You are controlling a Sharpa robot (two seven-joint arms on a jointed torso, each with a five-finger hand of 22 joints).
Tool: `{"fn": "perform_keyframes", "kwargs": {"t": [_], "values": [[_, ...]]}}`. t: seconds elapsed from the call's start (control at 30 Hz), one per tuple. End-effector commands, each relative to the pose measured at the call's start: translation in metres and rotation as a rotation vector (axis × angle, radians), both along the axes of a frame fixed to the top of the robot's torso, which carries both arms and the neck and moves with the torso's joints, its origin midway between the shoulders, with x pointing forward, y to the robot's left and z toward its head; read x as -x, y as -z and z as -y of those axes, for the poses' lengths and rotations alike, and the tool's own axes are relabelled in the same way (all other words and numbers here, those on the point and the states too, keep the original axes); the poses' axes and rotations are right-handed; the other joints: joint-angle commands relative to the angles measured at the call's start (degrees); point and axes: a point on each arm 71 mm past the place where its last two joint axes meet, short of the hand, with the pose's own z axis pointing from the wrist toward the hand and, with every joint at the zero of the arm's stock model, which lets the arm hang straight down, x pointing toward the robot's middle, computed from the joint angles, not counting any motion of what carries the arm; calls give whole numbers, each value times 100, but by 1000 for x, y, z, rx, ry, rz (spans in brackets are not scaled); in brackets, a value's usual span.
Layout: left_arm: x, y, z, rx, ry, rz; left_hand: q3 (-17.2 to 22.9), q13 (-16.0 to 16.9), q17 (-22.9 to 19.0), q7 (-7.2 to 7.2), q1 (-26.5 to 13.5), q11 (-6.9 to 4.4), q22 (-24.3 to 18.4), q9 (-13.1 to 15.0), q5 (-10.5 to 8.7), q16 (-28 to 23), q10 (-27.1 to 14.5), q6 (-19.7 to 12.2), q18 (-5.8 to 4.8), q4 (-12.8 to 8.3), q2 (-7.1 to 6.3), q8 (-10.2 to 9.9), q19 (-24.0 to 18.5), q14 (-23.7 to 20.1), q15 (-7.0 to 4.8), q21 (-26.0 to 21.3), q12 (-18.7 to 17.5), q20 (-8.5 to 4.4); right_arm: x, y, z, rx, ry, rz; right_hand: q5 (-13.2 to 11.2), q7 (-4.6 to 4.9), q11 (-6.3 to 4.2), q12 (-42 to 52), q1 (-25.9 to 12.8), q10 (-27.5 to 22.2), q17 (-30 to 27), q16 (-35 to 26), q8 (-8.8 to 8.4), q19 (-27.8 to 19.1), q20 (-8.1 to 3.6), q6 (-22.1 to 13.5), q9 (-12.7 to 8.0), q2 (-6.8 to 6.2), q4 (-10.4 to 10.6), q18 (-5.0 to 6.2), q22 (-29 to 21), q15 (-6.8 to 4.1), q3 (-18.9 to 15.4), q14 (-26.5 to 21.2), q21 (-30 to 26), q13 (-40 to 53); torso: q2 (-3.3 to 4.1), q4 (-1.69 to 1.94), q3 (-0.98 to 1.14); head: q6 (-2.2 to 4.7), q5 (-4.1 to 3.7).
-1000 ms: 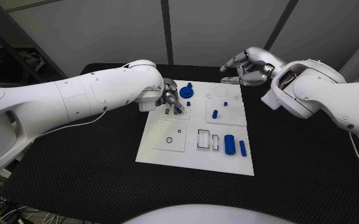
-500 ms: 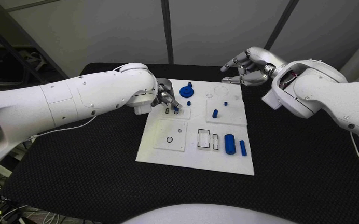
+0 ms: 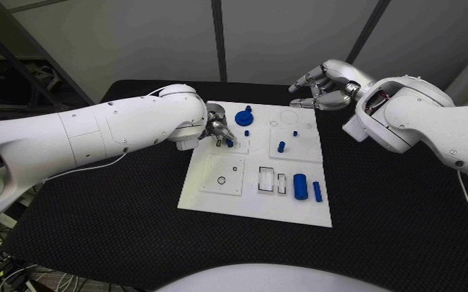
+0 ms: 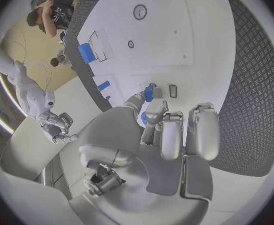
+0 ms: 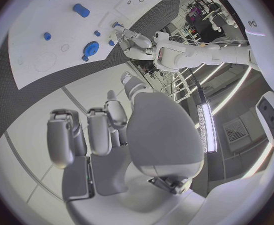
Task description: Assemble the parts on the task board
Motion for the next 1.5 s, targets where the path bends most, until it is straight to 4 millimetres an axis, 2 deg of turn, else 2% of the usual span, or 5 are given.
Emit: {"fn": "perform_keyframes", "kwargs": {"t": [0.03,1.2,1.27,1.37,1.5], "values": [[0,1,1,-28,15,5,1051,5,1196,-15,-30,-10,196,10,10,28,24,65,39,-1025,3,-19,5,474,-16,1,32,21,0,-1,-1,1,-8,0,26,3,-5,-8,-8,34,27,-24,-26,242,-27,21,-7,50,10,105,972,-26,30,276,-27,-3,2,-11,0,-5,-16],[0,3,6,-52,45,-7,1224,18,1212,-16,-103,-10,216,50,4,45,41,85,35,-1031,-78,-14,13,479,-15,5,45,21,0,-1,-2,3,-12,-3,26,3,-5,-8,-8,34,27,-24,-26,242,-27,21,-7,50,10,105,972,-26,30,276,-27,-3,2,-7,2,-35,-19],[-1,4,7,-52,46,-7,1239,24,1215,-26,-181,-11,219,64,-20,47,54,94,35,-983,-127,-12,14,480,-14,4,55,22,0,-1,-2,3,-12,-3,26,3,-5,-8,-8,34,27,-24,-26,242,-27,21,-7,50,10,105,972,-26,30,276,-27,-3,0,-8,2,-40,-18],[-2,4,8,-55,48,-10,1206,28,1216,-66,-356,-35,229,81,-273,48,72,117,34,-840,-241,-14,19,480,-29,5,61,18,0,-1,-2,3,-12,-3,26,3,-5,-8,-8,34,27,-24,-26,242,-27,21,-7,50,10,105,972,-26,30,276,-27,-3,0,-4,3,-44,-26],[-3,5,9,-60,47,-14,1149,35,1219,-108,-548,-70,244,91,-332,50,75,159,33,-574,-368,-22,26,481,-56,4,63,-5,0,-1,-2,3,-12,-3,27,5,-3,-16,-22,31,19,-33,-41,238,-28,17,-14,58,18,107,965,-26,37,275,-34,-11,-1,-1,3,-49,-26]]}}
